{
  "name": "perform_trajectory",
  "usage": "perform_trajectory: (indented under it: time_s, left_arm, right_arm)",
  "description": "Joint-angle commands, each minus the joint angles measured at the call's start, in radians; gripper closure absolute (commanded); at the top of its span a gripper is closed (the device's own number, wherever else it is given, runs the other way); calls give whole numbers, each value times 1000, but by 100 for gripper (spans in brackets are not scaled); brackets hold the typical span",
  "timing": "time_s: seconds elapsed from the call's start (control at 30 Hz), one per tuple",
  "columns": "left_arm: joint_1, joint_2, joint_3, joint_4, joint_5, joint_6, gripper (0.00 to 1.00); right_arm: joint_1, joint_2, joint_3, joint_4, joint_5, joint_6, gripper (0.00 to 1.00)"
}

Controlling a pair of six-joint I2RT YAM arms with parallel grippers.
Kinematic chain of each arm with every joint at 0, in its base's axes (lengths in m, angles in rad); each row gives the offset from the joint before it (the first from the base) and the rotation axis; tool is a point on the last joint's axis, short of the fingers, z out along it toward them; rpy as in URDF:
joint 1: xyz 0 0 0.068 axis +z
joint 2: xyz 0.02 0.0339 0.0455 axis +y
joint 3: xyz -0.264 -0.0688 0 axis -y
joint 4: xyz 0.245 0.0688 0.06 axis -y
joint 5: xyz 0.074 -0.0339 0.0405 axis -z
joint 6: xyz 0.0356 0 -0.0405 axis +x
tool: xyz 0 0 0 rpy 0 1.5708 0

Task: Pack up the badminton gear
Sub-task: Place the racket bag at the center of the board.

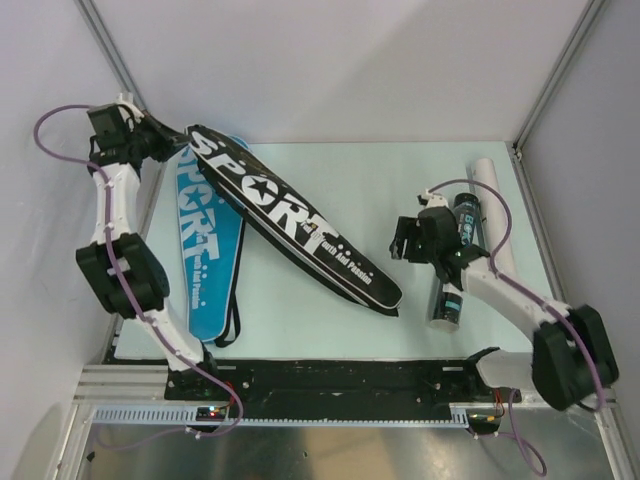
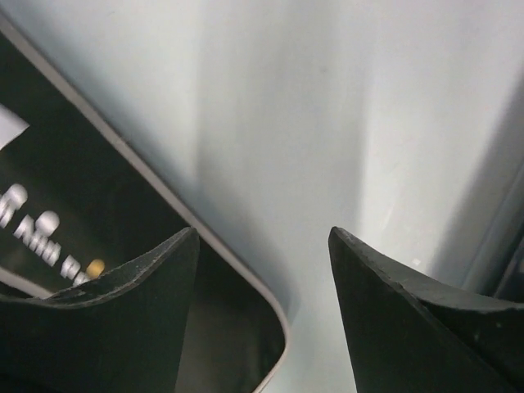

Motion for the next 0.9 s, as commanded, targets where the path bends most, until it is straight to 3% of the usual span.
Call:
perform_trajectory:
  time_s: [0.0, 0.33, 0.57, 0.7, 0.87]
  left_arm:
    - [-29, 72, 115, 73, 96, 91, 100]
    - [-81, 273, 237, 129, 89, 125, 100]
    - [-105, 379, 301, 178, 63, 110, 94]
    - [-118, 450, 357, 238, 18, 58, 78]
    - [-118, 455, 400, 252, -49, 36, 45]
  right_arm:
    - [-88, 178, 99, 62, -54, 14, 31]
    - [3, 416, 197, 34, -183, -10, 41]
    - [217, 406, 197, -46, -205, 32, 43]
    - [322, 391, 197, -51, -179, 109, 43]
    - [346, 374, 196, -72, -125, 152, 43]
